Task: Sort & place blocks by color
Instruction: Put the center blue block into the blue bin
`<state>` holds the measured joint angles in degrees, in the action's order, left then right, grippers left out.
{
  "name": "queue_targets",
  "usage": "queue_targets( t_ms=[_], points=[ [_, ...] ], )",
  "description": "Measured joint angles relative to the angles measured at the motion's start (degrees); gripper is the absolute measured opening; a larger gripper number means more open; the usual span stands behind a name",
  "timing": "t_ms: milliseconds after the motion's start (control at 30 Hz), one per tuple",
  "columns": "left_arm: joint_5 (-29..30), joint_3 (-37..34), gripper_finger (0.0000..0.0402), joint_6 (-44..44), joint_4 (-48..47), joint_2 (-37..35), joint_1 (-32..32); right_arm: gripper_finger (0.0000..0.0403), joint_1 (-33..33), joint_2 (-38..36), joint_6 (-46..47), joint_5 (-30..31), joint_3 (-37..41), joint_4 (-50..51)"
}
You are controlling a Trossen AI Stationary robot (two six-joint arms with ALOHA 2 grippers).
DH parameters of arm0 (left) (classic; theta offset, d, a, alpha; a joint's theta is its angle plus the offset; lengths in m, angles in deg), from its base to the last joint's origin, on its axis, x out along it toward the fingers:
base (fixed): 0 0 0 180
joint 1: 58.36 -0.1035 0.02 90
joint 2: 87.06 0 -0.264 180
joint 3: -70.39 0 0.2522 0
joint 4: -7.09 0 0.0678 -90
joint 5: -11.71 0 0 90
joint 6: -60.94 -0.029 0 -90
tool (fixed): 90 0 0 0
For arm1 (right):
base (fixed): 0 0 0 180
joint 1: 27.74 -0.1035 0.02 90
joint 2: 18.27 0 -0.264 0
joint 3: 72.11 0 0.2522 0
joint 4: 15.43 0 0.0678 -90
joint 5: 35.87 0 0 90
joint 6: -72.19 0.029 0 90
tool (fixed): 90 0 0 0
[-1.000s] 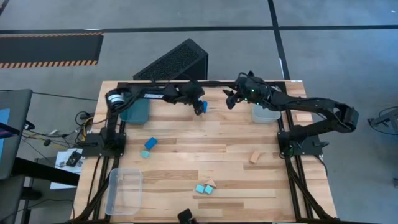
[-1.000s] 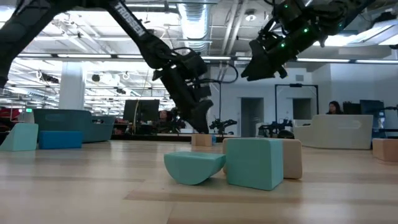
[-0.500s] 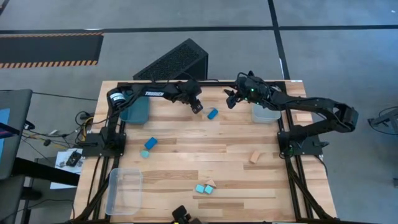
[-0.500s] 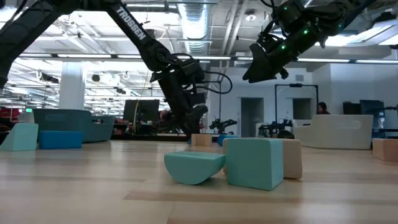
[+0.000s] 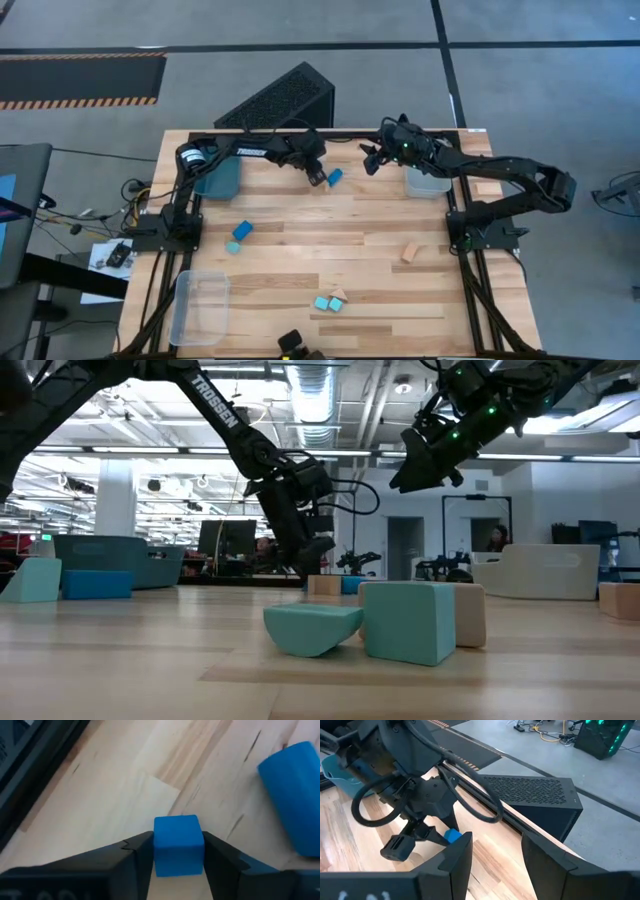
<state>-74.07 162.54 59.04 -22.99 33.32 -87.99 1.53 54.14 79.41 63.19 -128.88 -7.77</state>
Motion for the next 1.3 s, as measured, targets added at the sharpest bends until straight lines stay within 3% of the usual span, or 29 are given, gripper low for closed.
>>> queue_targets(
  t_ms=[133, 300, 600, 900, 1300],
  points=[
    [3.05, -0.21, 0.0103, -1.54, -5.37, -2.21, -0.16, 0.0191, 0.0, 0.0, -0.2, 0.0, 0.0, 0.34],
    [14.56, -0.84, 0.0103, -2.21, -11.27, -8.64, -0.21, 0.0191, 0.0, 0.0, -0.77, 0.0, 0.16, 0.37],
    [24.07, -16.81, 0.0104, 1.21, -11.54, -29.67, -2.03, 0.0179, -2.13, 0.0, -2.54, 0.02, 0.22, 0.53],
    [24.58, -33.95, 0.0107, 11.89, -14.24, -50.57, -9.39, 0.0167, -3.15, 0.0, -3.37, 0.0, 0.22, -0.25],
    [21.31, -40.3, 0.0111, 17.2, -19.08, -52.76, -19.41, 0.0149, -3.15, 0.0, -3.17, 0.0, 0.26, -0.81]
  ],
)
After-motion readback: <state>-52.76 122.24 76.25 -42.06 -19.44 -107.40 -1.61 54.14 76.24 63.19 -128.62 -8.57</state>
